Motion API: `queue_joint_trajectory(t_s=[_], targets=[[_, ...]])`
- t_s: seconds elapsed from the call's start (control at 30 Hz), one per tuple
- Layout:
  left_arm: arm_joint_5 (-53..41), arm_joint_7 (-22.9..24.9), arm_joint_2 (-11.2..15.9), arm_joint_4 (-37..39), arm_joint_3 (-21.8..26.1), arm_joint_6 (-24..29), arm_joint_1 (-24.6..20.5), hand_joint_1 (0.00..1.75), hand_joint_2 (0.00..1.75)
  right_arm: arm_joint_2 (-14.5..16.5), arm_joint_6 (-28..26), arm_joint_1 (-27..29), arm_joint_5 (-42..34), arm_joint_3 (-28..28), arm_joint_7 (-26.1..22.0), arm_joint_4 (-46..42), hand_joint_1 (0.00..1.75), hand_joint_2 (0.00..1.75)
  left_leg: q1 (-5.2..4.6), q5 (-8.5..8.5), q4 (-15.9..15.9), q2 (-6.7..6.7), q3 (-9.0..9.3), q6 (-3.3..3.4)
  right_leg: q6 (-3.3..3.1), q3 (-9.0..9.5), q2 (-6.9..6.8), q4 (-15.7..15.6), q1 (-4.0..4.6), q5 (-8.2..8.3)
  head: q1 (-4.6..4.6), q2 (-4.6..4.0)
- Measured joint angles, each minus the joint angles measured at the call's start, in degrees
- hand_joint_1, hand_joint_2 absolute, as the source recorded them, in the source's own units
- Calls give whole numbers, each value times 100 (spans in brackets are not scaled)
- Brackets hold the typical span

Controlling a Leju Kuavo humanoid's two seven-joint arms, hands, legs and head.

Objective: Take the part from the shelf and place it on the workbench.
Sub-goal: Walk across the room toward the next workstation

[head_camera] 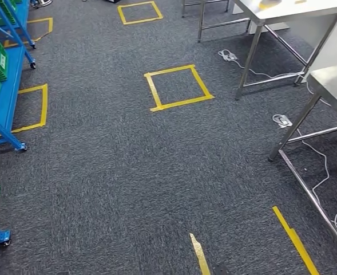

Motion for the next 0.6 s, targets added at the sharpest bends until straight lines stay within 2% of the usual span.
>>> queue_joint_trajectory(t_s=[0.03, 0.07, 0.1, 0.13, 0.17, 0.2, 0.23, 0.27, 0.3, 0.33, 0.37, 0.4, 0.43, 0.47, 0.5, 0.57, 0.6], targets=[[-4, -7, 2, 2, -1, 1, 11, 0, 0, 0, 3, -9, -2, 3, -7, -1, 0, 0, 15, 12, -4, -58, -18, -35, -32, 20, -64, -10, 5, 12, 0, 0], [-2, -15, 0, 5, -2, 7, 22, 0, 0, 1, 9, -16, -4, 6, -5, -1, 0, 0, 18, 1, 18, -17, -34, -66, -67, 36, -131, -29, 6, 26, -4, 0], [1, -22, -2, 7, -3, 13, 26, 0, 0, 3, 15, -17, -5, 9, -4, -2, 0, 0, 15, -58, 105, 110, -74, -95, -101, 52, -203, -49, 5, 37, -19, 0], [3, -26, -4, 9, -4, 18, 16, 0, 0, 4, 16, -15, -5, 14, -4, -2, 0, 0, 9, -181, 305, 286, -162, -121, -134, 68, -286, -69, 4, 42, -32, 0], [4, -28, -7, 9, -5, 20, 3, 0, 0, 4, 16, -8, -5, 18, -4, -2, 0, 0, 7, -357, 626, 489, -305, -146, -160, 79, -377, -75, 14, 35, -45, 0], [4, -29, -8, 9, -5, 21, -12, 0, 0, 4, 16, 1, -5, 21, -3, -1, 0, 0, 14, -548, 1030, 612, -493, -170, -180, 85, -471, -76, 26, 22, -55, 0], [4, -30, -9, 9, -6, 22, -23, 0, 0, 3, 16, 8, -5, 24, -2, 1, 0, 0, 28, -692, 1397, 669, -667, -188, -193, 90, -570, -75, 37, 8, -54, 0], [4, -30, -9, 9, -6, 23, -20, 0, 0, 2, 16, 11, -5, 26, -1, 2, 0, 0, 40, -741, 1621, 694, -769, -199, -199, 97, -660, -74, 45, -4, -55, 0], [4, -30, -9, 9, -7, 23, -10, 0, 0, 1, 16, 8, -5, 29, -1, 2, 0, 0, 49, -674, 1622, 710, -763, -202, -199, 107, -741, -74, 51, -17, -55, 0], [5, -30, -8, 9, -7, 25, 0, 0, 0, 1, 16, 3, -5, 33, -1, 2, 0, 0, 51, -506, 1382, 739, -637, -193, -194, 126, -815, -74, 55, -32, -56, 0], [6, -30, -5, 9, -7, 26, 6, 0, 0, 1, 16, -2, -5, 37, -1, 2, 0, 0, 46, -293, 991, 811, -432, -173, -187, 153, -886, -74, 60, -50, -56, 0], [6, -30, -2, 9, -7, 28, 2, 0, 0, 1, 16, -7, -5, 40, -1, 2, 0, 0, 21, -153, 598, 947, -224, -148, -175, 176, -957, -80, 63, -69, -54, 0], [6, -31, -1, 9, -7, 30, -9, 0, 0, 1, 16, -12, -5, 42, -1, 2, 0, 0, -13, -63, 275, 1076, -67, -114, -152, 196, -1024, -78, 78, -93, -55, 0], [6, -32, 0, 9, -7, 30, -22, 0, 0, 1, 16, -17, -5, 43, -2, 2, 0, 0, -46, -38, 94, 1168, 14, -81, -126, 210, -1094, -81, 91, -110, -49, 0], [8, -33, 2, 10, -7, 30, -31, 0, 0, 2, 18, -21, -4, 45, -2, 2, 0, 0, -77, -64, 36, 1193, 26, -53, -99, 220, -1164, -89, 101, -123, -47, 0], [41, -44, 5, 17, -6, 25, -17, 0, 0, 5, 32, -27, 12, 50, 13, 0, 0, 0, -76, -33, -18, 1054, 24, 11, -35, 244, -1264, -90, 102, -164, -43, 0], [71, -55, 3, 21, -3, 20, -3, 0, 0, 6, 43, -22, 22, 58, 24, -2, 0, 0, -62, -18, -47, 982, 39, 44, -6, 224, -1171, -23, 93, -228, -38, 0]])
